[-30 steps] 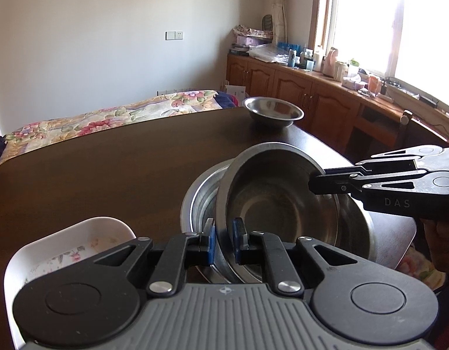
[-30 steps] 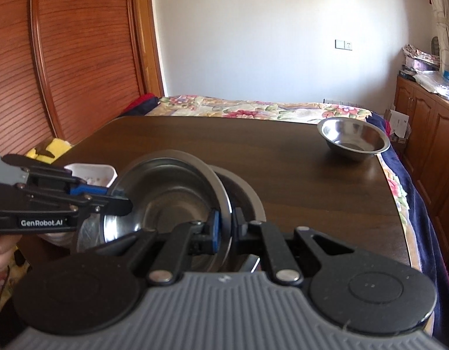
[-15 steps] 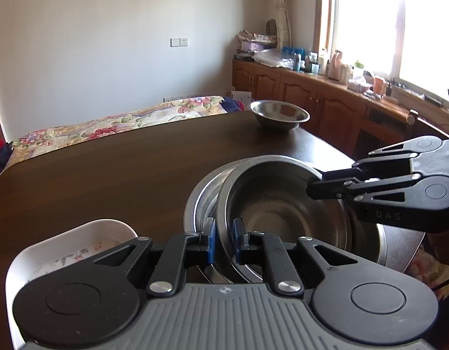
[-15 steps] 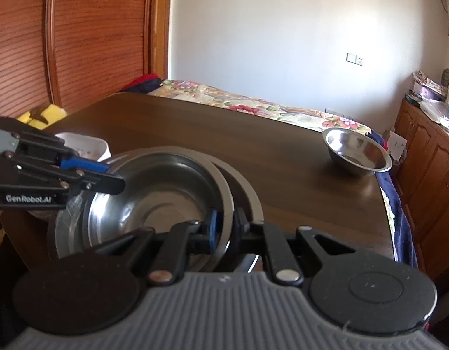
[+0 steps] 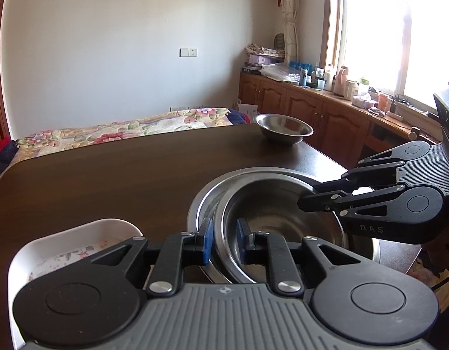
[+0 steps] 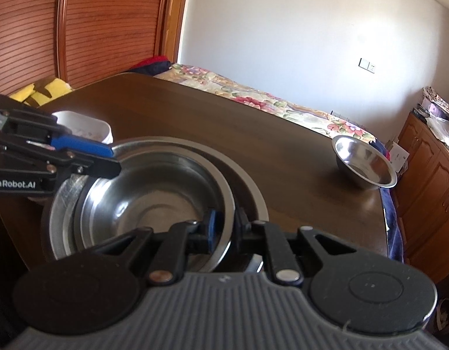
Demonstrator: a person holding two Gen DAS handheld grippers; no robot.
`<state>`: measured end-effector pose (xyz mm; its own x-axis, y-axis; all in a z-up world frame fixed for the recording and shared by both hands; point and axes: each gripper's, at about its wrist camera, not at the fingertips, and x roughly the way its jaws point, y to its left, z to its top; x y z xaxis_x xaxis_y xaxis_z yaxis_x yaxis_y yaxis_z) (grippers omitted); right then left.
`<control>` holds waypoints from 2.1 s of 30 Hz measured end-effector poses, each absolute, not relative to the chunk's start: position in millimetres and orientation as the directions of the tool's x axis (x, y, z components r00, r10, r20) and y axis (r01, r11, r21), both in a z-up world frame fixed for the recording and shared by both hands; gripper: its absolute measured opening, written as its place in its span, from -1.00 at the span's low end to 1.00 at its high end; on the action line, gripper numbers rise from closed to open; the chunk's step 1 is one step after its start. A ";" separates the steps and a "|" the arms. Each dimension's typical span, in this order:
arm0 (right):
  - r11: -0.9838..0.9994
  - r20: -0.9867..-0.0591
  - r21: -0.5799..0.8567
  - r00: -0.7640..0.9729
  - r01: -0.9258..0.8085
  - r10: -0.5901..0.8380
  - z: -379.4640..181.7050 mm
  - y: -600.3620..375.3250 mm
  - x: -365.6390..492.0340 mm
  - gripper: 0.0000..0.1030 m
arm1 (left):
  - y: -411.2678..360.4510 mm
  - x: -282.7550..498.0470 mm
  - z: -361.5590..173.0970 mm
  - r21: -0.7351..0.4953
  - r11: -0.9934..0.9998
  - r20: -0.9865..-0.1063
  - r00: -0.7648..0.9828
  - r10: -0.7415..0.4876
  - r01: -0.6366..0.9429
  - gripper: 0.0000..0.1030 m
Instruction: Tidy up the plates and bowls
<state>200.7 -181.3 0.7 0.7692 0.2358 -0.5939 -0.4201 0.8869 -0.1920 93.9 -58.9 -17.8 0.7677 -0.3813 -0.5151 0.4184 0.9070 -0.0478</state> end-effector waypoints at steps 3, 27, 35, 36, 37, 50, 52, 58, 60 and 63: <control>0.881 -0.604 -0.207 0.764 -0.426 0.227 1.4 -178.1 202.5 -0.70 | -59.6 92.8 -17.3 -0.041 0.908 -0.508 0.774 -0.379 0.417 -0.57; 0.941 -0.454 -0.078 0.852 -0.329 0.261 14.7 -203.1 193.3 -0.70 | -69.2 98.3 -13.4 -0.030 0.911 -0.508 0.778 -0.369 0.412 -0.45; 0.955 -0.384 -0.038 0.887 -0.294 0.258 17.2 -229.7 198.3 -0.70 | -87.7 108.8 -5.1 -0.008 0.917 -0.506 0.790 -0.347 0.398 -0.32; 0.956 -0.376 -0.038 0.891 -0.290 0.255 17.5 -233.5 199.5 -0.70 | -90.3 110.3 -4.0 -0.007 0.918 -0.505 0.791 -0.346 0.397 -0.30; 0.957 -0.370 -0.039 0.894 -0.286 0.252 17.5 -236.3 199.3 -0.70 | -92.6 111.5 -3.2 -0.005 0.918 -0.504 0.792 -0.344 0.396 -0.27; 0.966 -0.333 -0.025 0.913 -0.256 0.234 16.9 -272.0 218.8 -0.70 | -116.7 139.1 12.1 0.038 0.919 -0.499 0.804 -0.323 0.393 0.01; 0.967 -0.330 -0.031 0.916 -0.253 0.229 18.7 -276.0 223.5 -0.70 | -120.6 143.0 15.3 0.048 0.915 -0.497 0.804 -0.326 0.400 0.13; 0.971 -0.319 -0.042 0.924 -0.235 0.210 25.7 -291.0 238.4 -0.53 | -128.3 161.4 28.5 0.040 0.905 -0.476 0.805 -0.356 0.424 0.64; 0.972 -0.319 -0.049 0.926 -0.231 0.204 27.6 -295.2 243.7 -0.45 | -131.9 167.8 33.4 0.039 0.901 -0.466 0.805 -0.366 0.432 0.75; 0.974 -0.314 -0.062 0.931 -0.218 0.188 28.6 -301.4 250.3 -0.10 | -136.5 179.2 40.3 0.029 0.898 -0.460 0.803 -0.379 0.440 0.86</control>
<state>250.3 -301.4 28.6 0.9306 0.1885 -0.3138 -0.2182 0.9739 -0.0623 179.2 -136.5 40.3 0.8029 -0.3790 -0.4602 0.4400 0.8975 0.0286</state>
